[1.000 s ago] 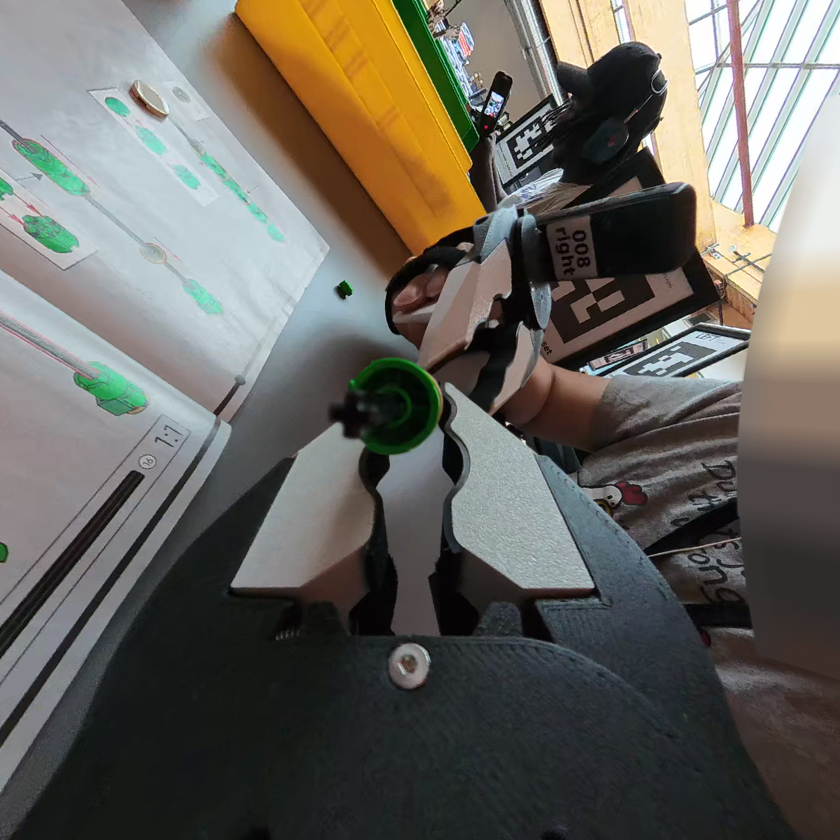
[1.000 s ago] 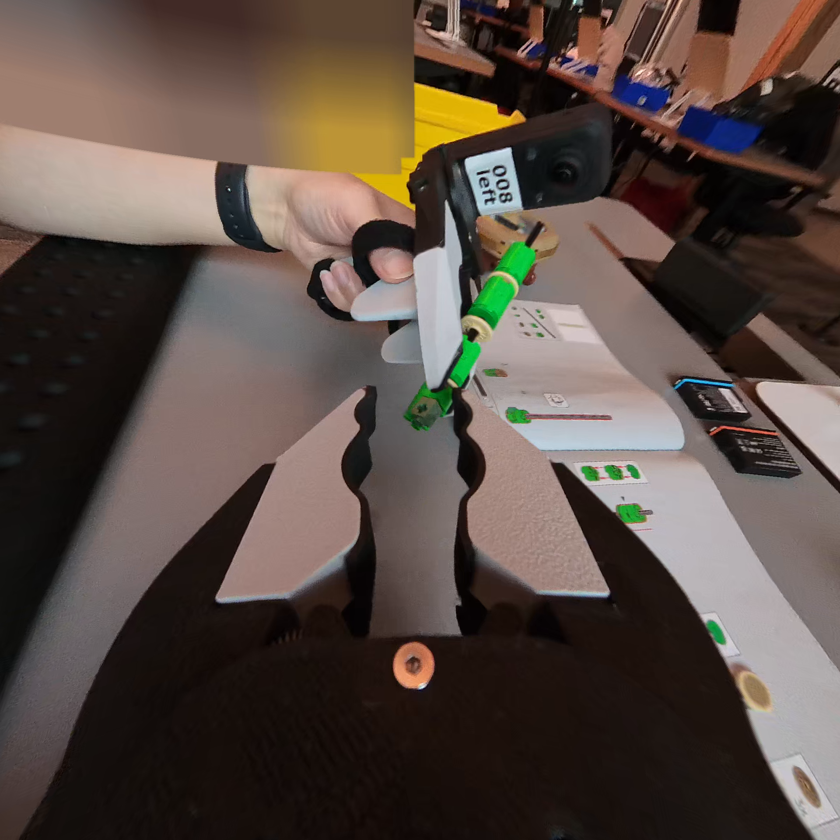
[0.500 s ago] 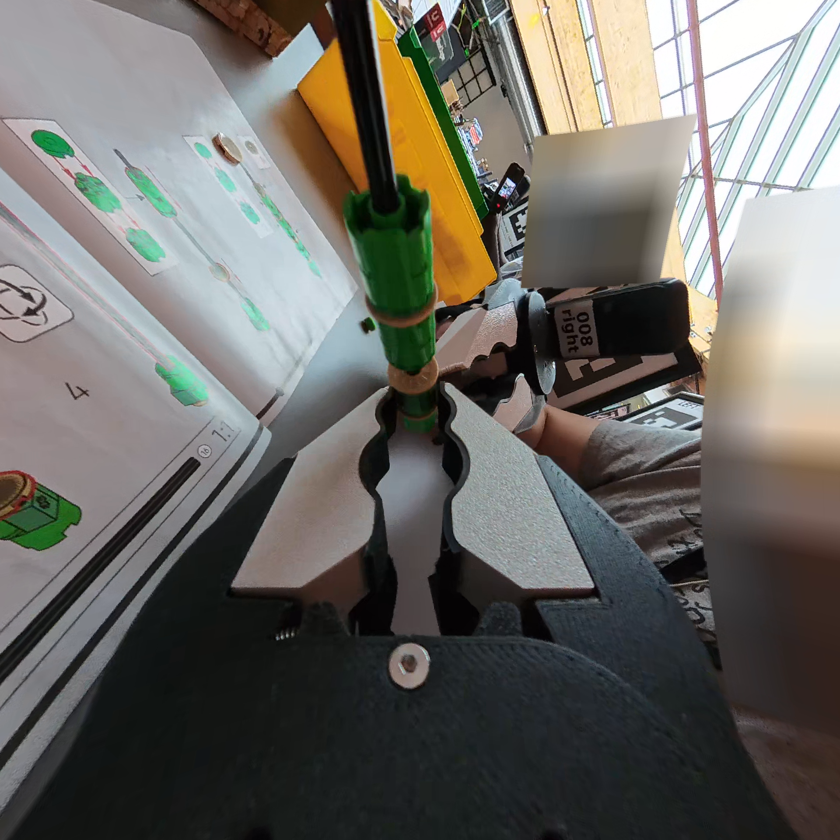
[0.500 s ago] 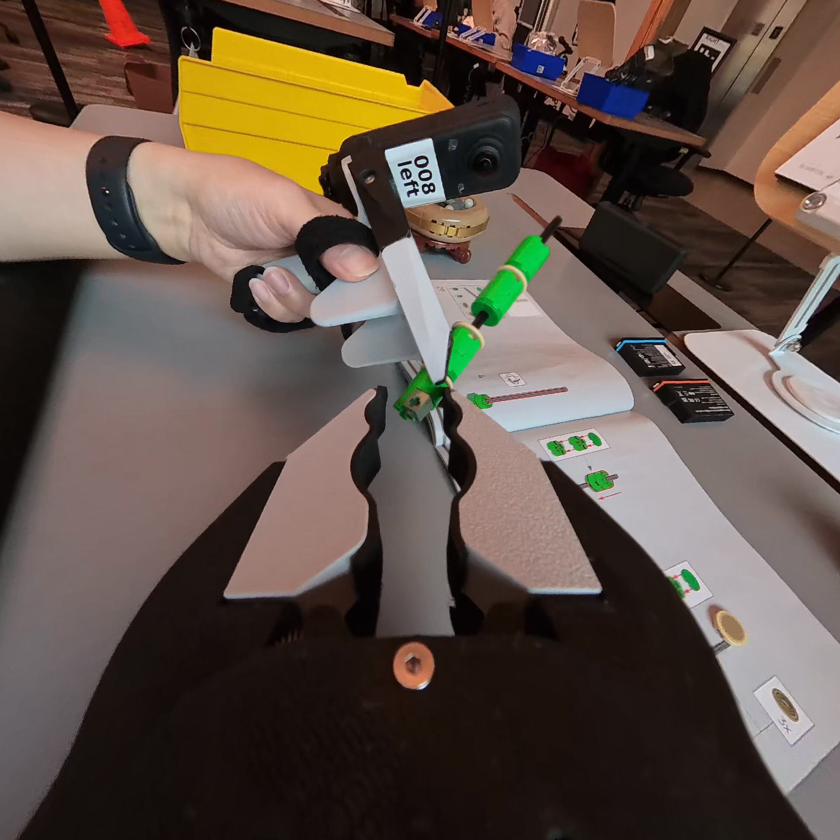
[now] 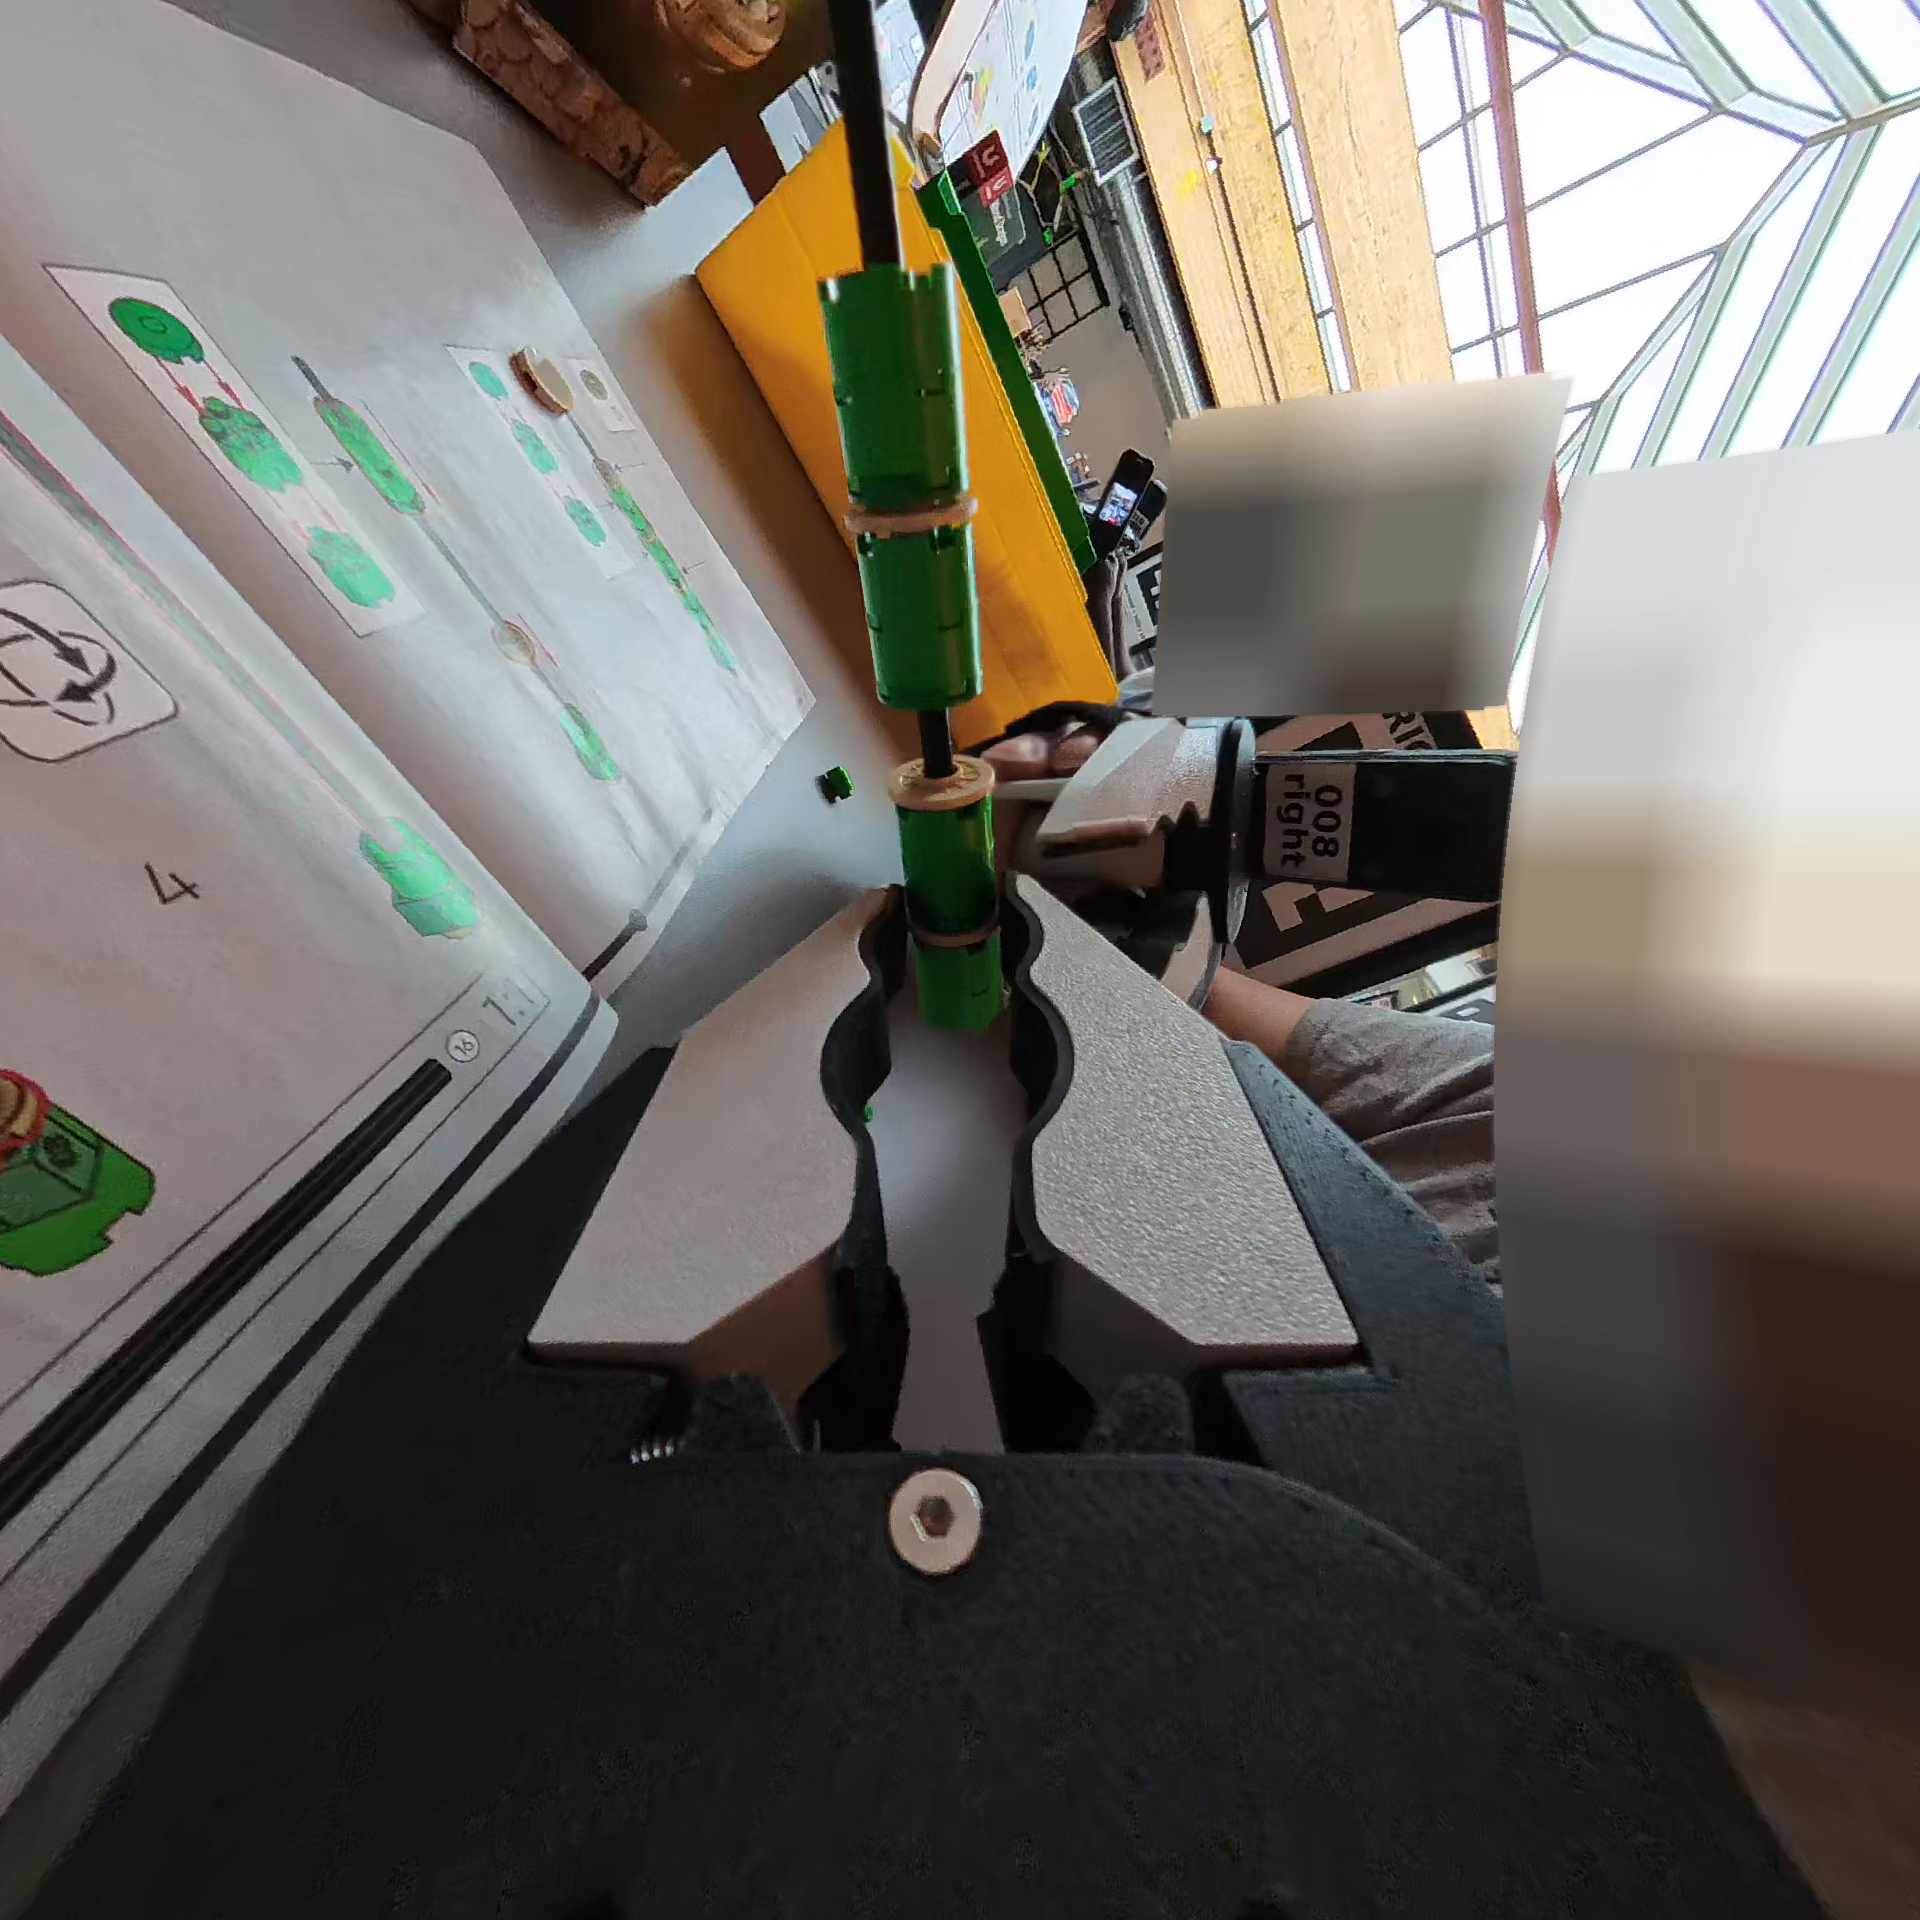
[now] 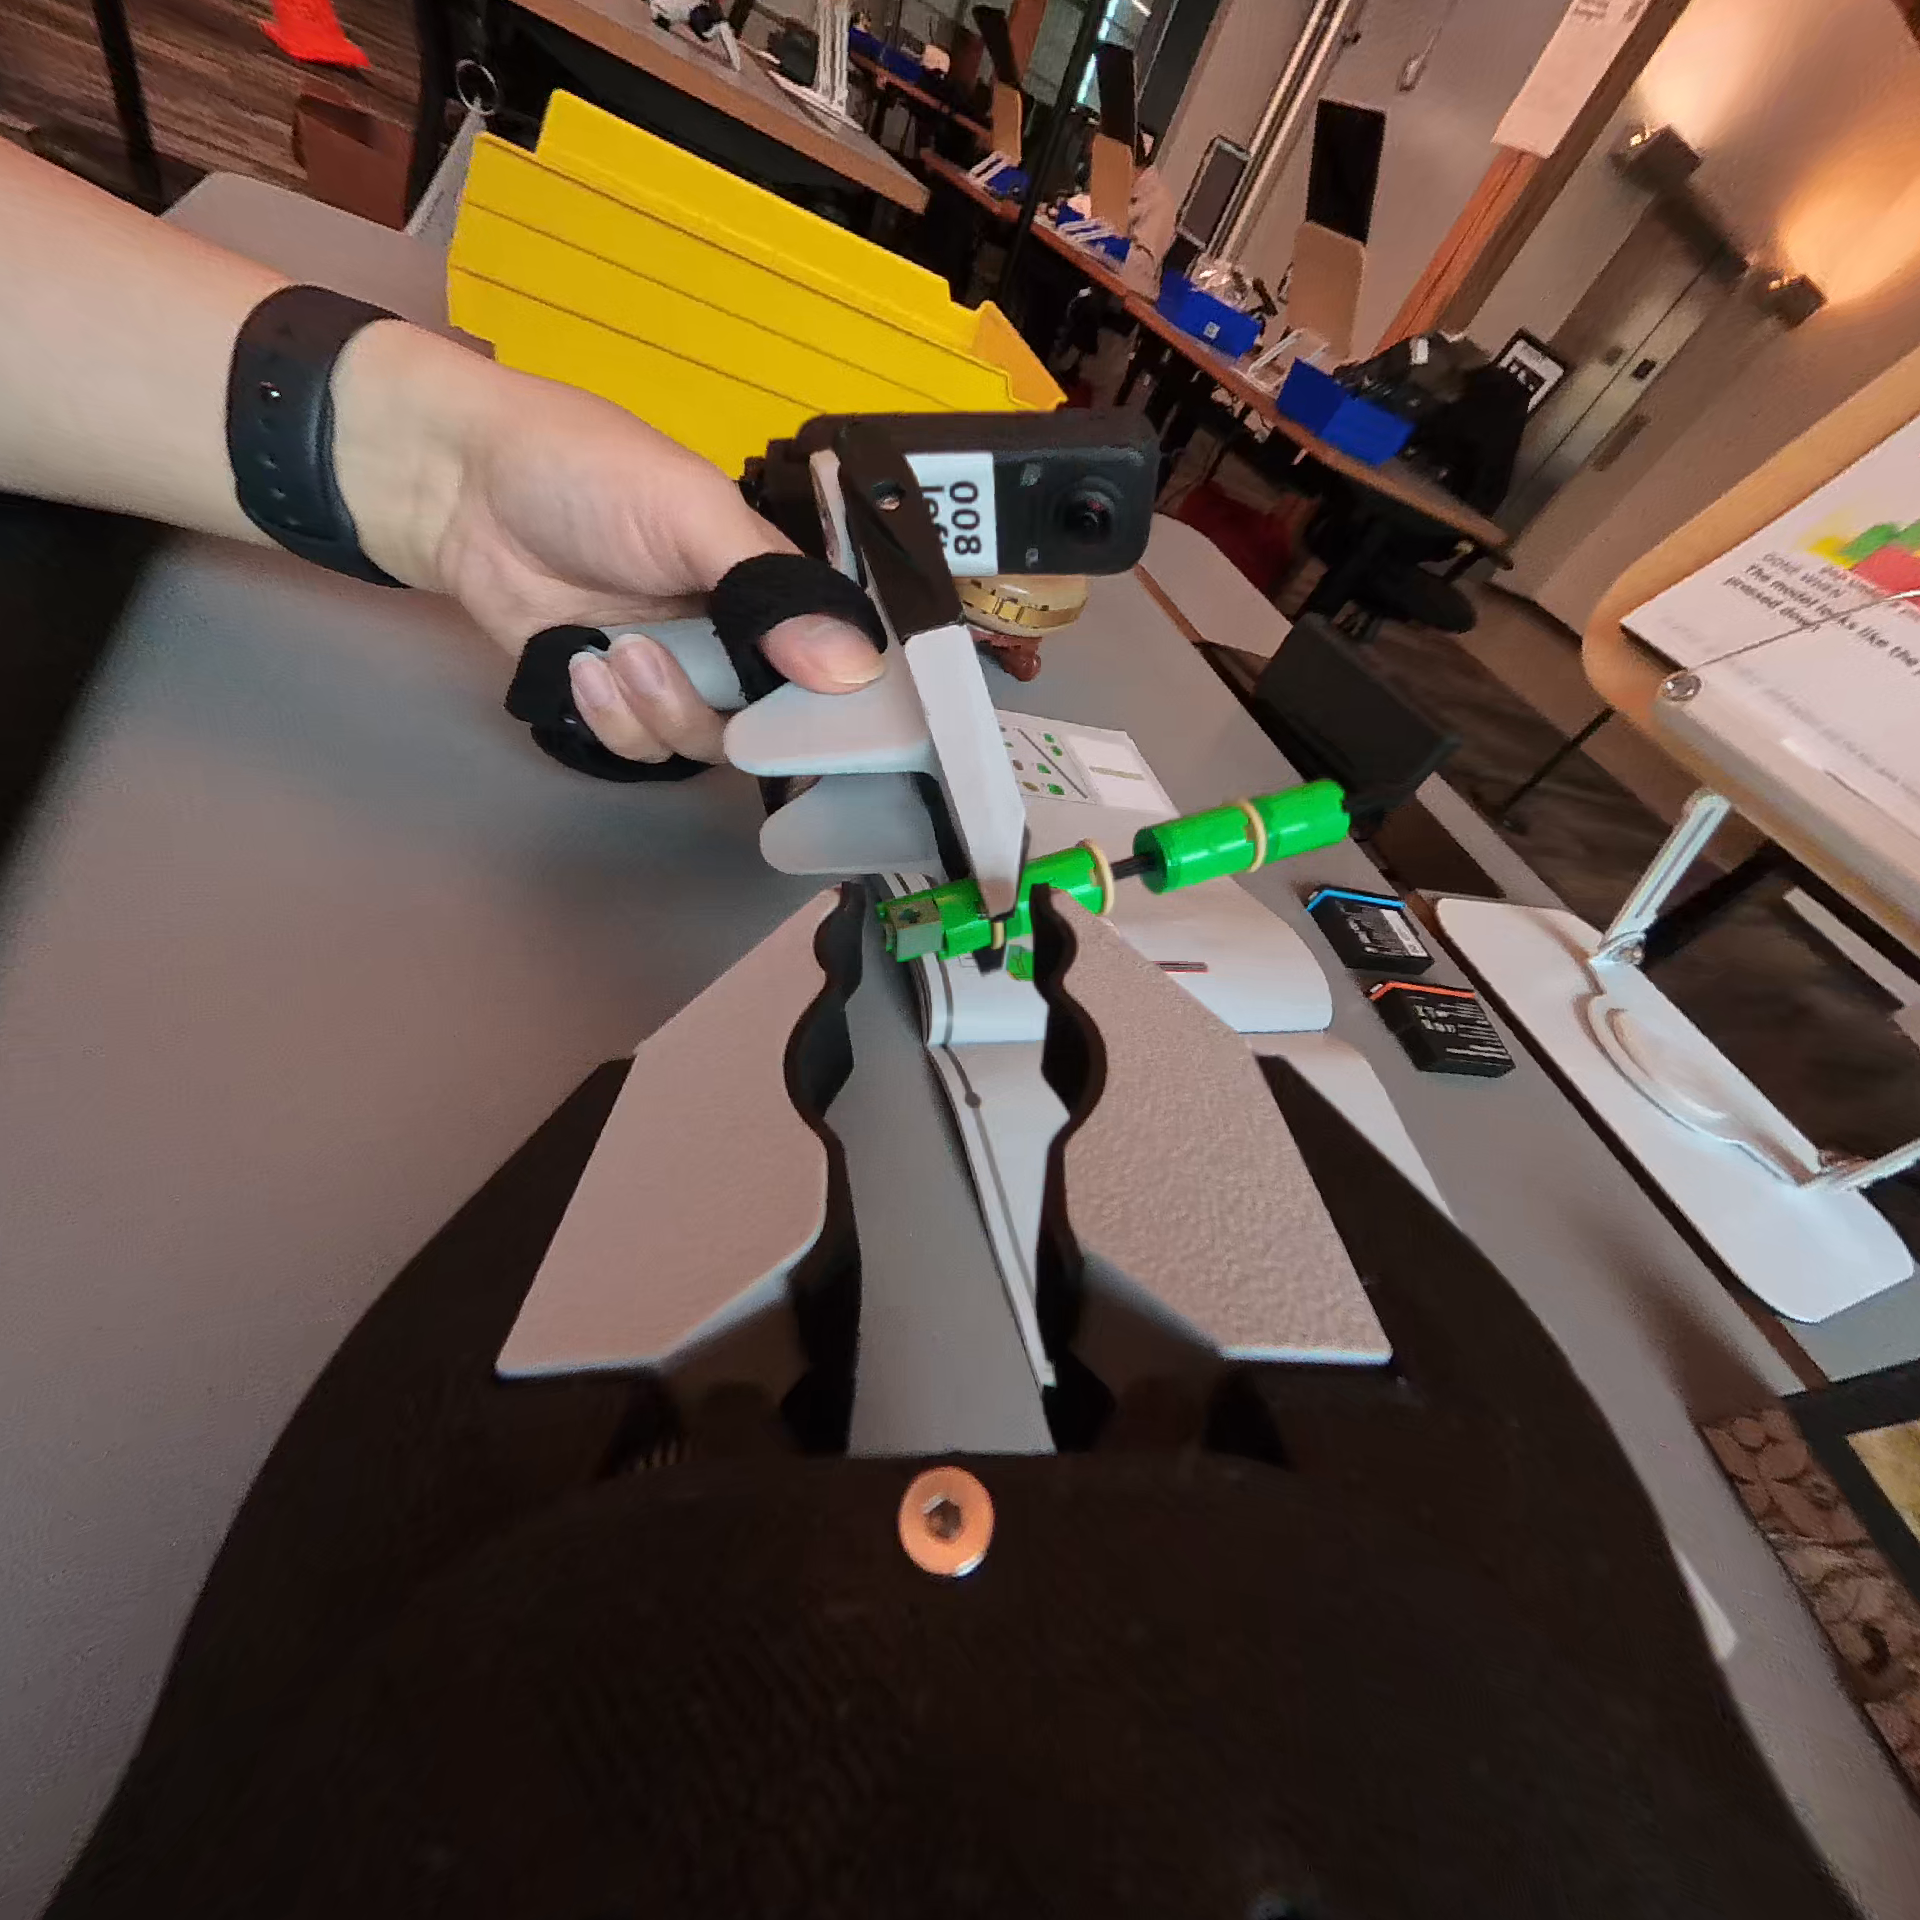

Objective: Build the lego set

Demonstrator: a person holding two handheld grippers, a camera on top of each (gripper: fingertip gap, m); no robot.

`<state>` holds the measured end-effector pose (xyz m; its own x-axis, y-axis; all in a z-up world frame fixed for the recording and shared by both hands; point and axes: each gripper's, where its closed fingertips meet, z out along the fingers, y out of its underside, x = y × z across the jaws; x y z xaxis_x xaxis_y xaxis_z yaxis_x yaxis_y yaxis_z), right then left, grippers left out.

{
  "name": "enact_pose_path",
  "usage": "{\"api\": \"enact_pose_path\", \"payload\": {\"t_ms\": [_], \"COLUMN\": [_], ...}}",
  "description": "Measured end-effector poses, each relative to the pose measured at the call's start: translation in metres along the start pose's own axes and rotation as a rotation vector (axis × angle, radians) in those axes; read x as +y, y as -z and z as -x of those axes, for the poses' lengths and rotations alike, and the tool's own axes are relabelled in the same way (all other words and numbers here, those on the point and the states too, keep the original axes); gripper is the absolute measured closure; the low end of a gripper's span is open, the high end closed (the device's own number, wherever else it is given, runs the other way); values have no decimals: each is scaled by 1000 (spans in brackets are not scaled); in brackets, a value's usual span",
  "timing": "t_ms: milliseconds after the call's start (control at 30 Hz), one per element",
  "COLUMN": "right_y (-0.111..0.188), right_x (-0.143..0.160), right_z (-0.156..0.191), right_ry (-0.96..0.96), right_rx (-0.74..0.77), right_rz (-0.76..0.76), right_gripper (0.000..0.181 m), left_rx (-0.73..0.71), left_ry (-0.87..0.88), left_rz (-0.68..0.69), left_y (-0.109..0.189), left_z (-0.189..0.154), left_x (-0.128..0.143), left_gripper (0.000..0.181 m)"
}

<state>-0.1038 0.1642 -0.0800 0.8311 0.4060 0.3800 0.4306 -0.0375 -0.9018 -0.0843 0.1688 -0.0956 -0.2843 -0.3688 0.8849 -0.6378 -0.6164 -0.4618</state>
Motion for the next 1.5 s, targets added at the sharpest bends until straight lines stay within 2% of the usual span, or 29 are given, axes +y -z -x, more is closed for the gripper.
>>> {"api": "enact_pose_path", "payload": {"t_ms": [167,267,500,900,1233,1500], "right_y": [7,8,5,2,4,8], "right_x": [6,12,21,28,23,18], "right_z": [1,8,14,16,18,16], "right_ry": [58,81,130,66,141,109], "right_rx": [-39,-80,-94,-121,-119,-131], "right_rz": [-11,-7,43,57,17,-16], "right_gripper": [123,118,130,129,130,130], "left_rx": [14,24,6,-39,-39,77], "left_ry": [14,22,15,-20,-34,52], "left_rz": [60,88,133,145,140,123], "left_y": [-11,-16,-24,-24,-26,-25], "left_z": [-1,-3,-2,4,2,-7], "left_x": [13,20,31,33,34,32], "left_gripper": [166,166,166,166,166,166]}}
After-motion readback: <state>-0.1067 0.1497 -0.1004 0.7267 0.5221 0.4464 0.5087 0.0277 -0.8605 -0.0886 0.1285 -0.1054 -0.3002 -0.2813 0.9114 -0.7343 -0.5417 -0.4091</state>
